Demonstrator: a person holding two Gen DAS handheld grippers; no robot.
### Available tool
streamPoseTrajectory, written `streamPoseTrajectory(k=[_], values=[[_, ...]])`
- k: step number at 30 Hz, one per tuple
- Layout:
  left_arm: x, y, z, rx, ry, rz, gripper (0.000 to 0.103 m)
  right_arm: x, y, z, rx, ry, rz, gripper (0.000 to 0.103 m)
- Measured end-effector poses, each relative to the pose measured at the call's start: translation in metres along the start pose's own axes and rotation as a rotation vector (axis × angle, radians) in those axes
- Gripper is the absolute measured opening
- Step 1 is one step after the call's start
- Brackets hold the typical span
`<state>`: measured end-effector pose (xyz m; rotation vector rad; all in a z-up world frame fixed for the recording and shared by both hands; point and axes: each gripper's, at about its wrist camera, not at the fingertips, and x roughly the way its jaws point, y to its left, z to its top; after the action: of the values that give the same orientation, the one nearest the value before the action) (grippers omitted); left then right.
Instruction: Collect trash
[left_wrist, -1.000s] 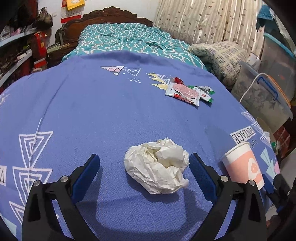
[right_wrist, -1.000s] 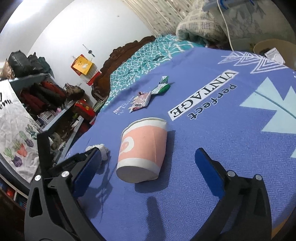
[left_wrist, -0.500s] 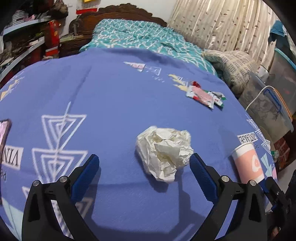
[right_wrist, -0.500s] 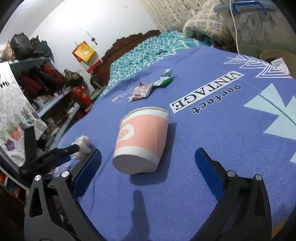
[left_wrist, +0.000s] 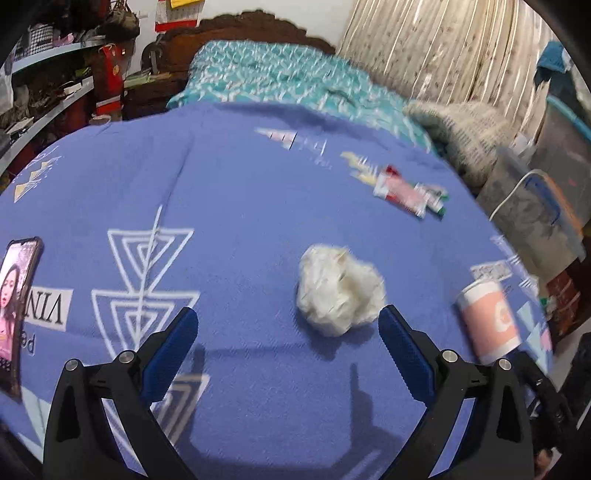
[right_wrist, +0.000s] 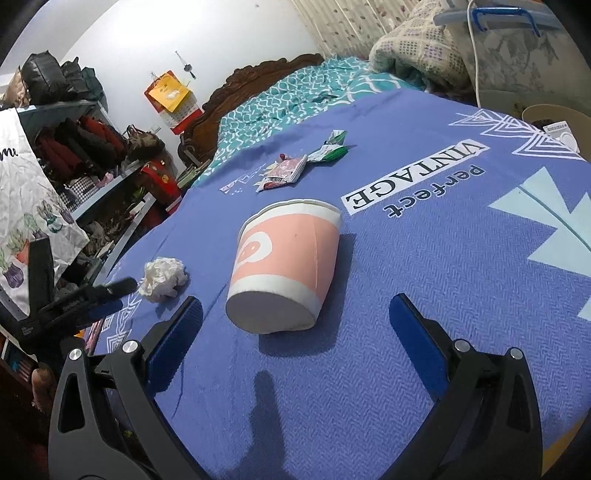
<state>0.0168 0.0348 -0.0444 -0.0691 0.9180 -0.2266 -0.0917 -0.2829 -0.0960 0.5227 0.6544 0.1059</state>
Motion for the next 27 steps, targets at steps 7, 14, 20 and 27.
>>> streamPoseTrajectory(k=[7, 14, 20, 27], values=[[0.011, -0.003, -0.023, 0.012, 0.082, 0.082, 0.094, -0.004, 0.002, -0.006, -0.024, 0.001, 0.007, 0.1], [0.014, -0.008, -0.027, 0.052, 0.096, 0.125, 0.094, -0.005, 0.003, -0.007, -0.02, -0.003, 0.0, 0.1], [0.017, -0.011, -0.025, 0.068, 0.108, 0.144, 0.094, -0.005, 0.003, -0.007, -0.022, -0.003, 0.0, 0.1], [0.018, -0.013, -0.025, 0.07, 0.109, 0.149, 0.094, -0.005, 0.004, -0.007, -0.027, -0.003, -0.002, 0.1]])
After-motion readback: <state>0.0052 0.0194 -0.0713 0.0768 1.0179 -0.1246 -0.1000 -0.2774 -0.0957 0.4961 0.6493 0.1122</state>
